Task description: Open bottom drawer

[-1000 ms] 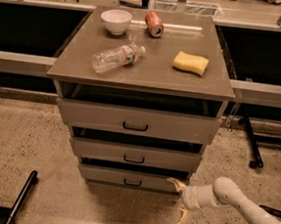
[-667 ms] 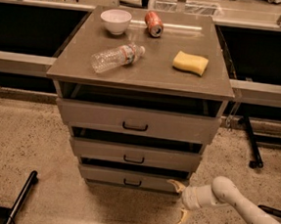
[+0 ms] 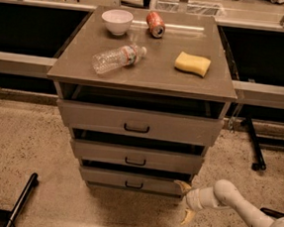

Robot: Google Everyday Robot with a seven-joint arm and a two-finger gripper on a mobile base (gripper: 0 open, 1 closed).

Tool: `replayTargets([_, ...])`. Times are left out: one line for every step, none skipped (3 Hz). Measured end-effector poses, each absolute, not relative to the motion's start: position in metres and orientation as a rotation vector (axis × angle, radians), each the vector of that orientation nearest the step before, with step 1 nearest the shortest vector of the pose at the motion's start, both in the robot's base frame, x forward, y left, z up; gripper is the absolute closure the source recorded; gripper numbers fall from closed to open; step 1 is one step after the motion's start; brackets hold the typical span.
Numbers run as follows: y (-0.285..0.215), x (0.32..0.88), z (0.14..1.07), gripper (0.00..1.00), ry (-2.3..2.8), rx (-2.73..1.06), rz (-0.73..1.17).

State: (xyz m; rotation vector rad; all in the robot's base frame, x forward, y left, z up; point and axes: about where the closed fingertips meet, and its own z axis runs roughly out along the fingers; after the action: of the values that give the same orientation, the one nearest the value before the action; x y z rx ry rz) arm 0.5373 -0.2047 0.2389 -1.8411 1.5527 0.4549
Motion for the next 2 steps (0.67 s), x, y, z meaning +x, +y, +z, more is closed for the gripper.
replayTargets([-0.2047, 0.5384, 0.2383, 0.0, 1.555, -1.839, 0.449])
replayTargets([-0.1997, 0.5395, 0.2348, 0.0, 1.569, -1.886, 0.394])
